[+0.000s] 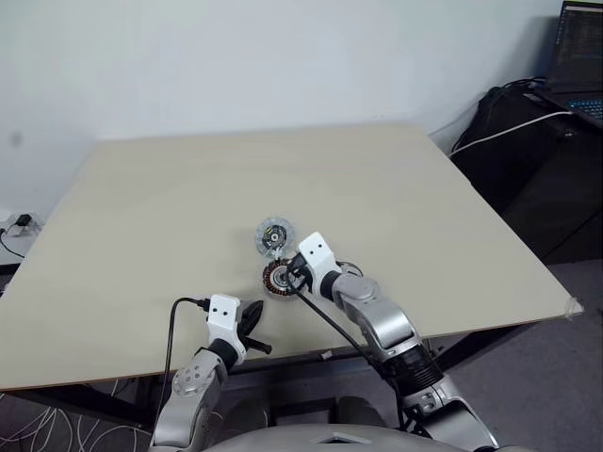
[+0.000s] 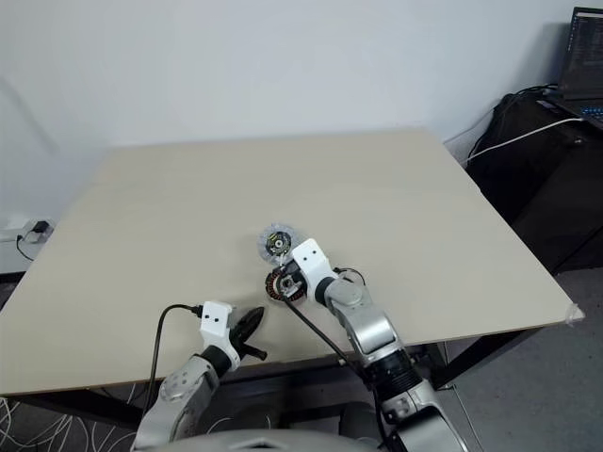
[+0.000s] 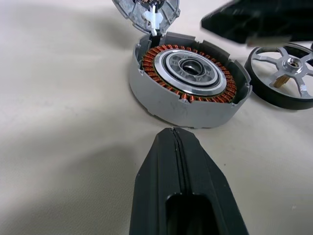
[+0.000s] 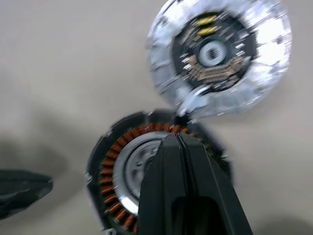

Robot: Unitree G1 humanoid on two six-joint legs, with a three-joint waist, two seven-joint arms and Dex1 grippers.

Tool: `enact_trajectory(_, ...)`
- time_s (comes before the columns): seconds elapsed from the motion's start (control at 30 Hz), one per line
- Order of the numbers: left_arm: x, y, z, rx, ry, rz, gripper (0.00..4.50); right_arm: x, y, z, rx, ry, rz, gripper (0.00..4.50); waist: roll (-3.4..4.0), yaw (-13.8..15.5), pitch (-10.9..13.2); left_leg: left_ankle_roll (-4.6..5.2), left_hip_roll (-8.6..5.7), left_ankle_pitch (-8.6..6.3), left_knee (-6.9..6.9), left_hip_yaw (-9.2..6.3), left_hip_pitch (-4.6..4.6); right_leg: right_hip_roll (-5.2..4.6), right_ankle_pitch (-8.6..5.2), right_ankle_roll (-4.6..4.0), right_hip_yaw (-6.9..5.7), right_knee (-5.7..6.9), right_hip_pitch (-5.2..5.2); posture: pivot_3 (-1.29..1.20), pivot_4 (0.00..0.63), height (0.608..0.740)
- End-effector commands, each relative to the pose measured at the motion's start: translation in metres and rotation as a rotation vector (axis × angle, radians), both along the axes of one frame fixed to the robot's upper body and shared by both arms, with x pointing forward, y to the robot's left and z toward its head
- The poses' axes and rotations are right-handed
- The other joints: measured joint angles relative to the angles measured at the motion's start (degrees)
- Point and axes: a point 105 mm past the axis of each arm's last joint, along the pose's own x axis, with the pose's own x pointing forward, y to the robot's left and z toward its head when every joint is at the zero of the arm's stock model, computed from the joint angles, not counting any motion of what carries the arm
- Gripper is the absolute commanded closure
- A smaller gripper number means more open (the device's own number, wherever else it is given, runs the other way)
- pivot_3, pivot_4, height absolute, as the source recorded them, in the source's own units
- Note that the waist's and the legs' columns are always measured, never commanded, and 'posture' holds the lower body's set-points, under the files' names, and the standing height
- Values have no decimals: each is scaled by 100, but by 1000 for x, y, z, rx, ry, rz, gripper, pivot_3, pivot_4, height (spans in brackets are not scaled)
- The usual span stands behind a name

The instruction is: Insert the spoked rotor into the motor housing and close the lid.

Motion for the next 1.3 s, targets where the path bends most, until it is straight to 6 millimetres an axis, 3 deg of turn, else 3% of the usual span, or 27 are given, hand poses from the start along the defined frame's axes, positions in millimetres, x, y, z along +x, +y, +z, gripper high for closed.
enact_trajectory(0.03, 7, -3, 16, -17, -63, -5, 4500, 2, 13, 9, 8, -28, 45, 4473, 0, -2, 0, 0, 0, 0, 0, 0, 0, 0, 0, 0, 0, 0, 0, 0, 0, 740)
enact_trajectory(0.37, 6, -3, 16, -15, -61, -5, 4500, 8, 10, -1, -13, -12, 28, 4473, 1, -10, 0, -1, 0, 0, 0, 0, 1, 0, 0, -1, 0, 1, 0, 0, 0, 740)
enact_trajectory(0.87, 6, -3, 16, -15, -60, -11, 4500, 10, -23, -19, -73, 30, -45, 4473, 13, -34, -10, -1, -1, 1, 0, 0, 2, 0, 0, -2, 0, 3, 1, 0, 0, 740)
enact_trajectory(1.13, 6, -4, 16, -16, -57, -21, 4500, 12, -7, 8, 17, -51, -12, 4473, 14, -49, -11, -2, 0, 2, 1, 0, 2, 0, 0, -1, 1, 5, 1, 0, 0, 740)
enact_trajectory(1.3, 5, -4, 16, -15, -55, -19, 4500, 12, 5, 12, 33, -57, 11, 4473, 14, -81, -11, -2, 0, 2, 0, -1, 1, 1, -1, -2, 1, 5, -1, 0, 0, 740)
